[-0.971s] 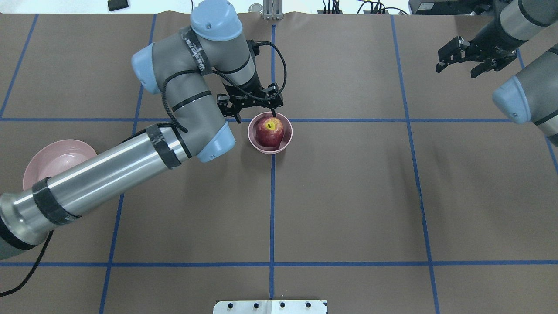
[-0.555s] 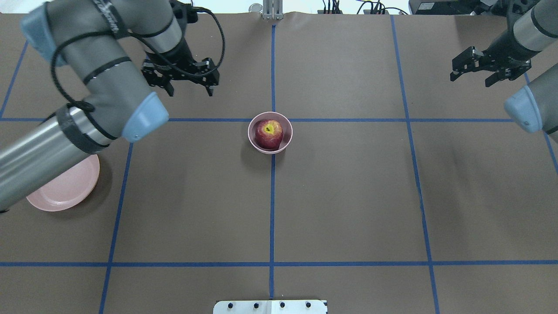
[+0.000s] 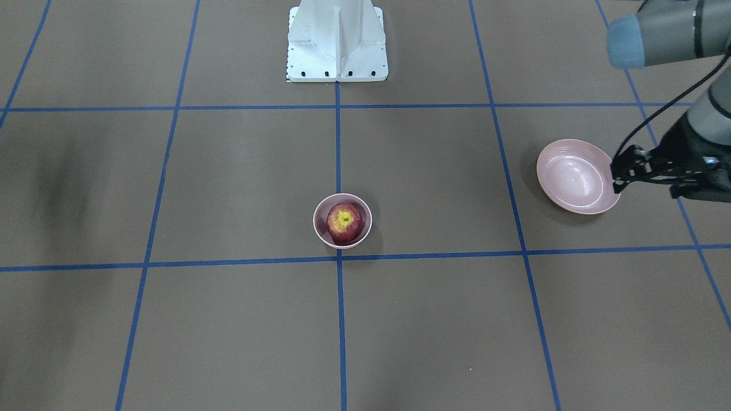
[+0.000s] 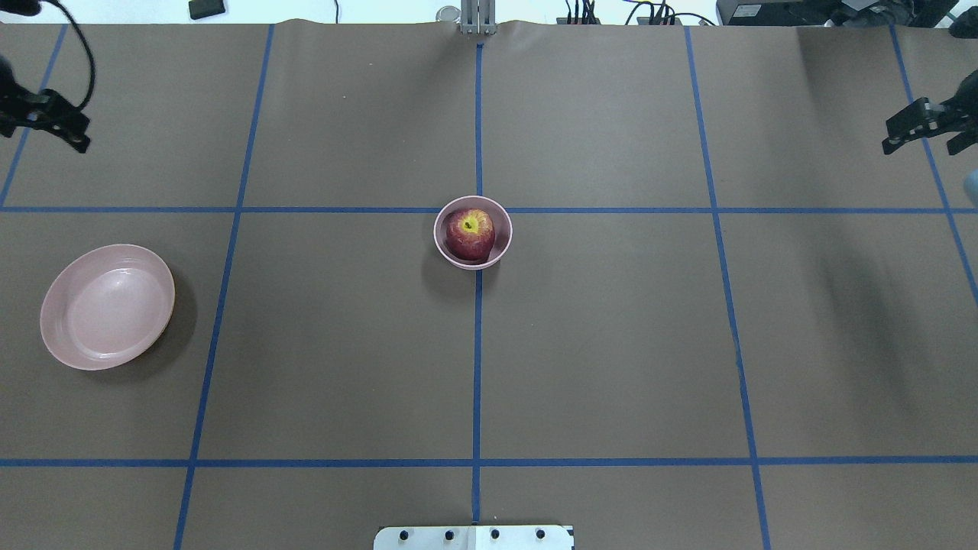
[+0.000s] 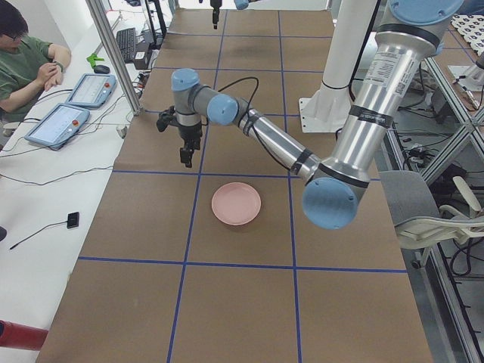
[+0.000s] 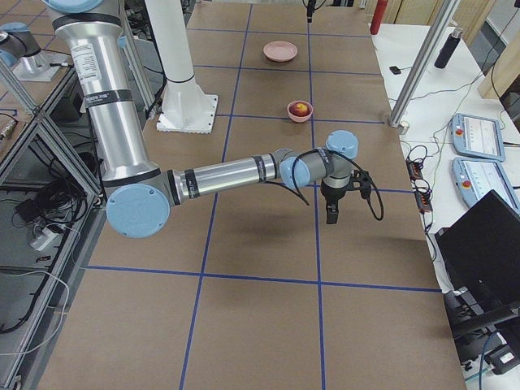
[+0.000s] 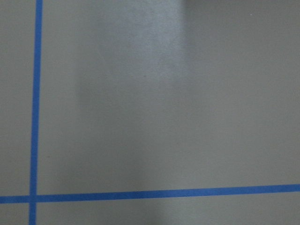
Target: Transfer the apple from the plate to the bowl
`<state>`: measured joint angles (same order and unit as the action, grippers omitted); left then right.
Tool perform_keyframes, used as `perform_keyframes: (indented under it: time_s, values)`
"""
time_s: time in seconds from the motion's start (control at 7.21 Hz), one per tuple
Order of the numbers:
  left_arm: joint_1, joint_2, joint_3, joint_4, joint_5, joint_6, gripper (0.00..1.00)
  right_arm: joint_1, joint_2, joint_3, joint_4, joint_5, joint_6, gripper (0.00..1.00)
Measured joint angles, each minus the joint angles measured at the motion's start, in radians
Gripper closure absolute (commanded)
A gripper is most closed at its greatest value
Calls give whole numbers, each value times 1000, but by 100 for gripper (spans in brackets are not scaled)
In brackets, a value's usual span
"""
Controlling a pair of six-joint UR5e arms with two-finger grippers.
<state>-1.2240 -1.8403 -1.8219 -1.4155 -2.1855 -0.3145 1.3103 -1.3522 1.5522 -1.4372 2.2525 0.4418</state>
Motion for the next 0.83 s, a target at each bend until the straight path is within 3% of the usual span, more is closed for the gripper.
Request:
perform_keyframes:
  time_s: [0.42,0.83]
  values:
    - [-168,173,26,-42,-22,237,1,161,-98,6,-64,43,-176,0]
    - [-247,247,55,-42,-33,389,1,243,-163,86,-200,63,-218,0]
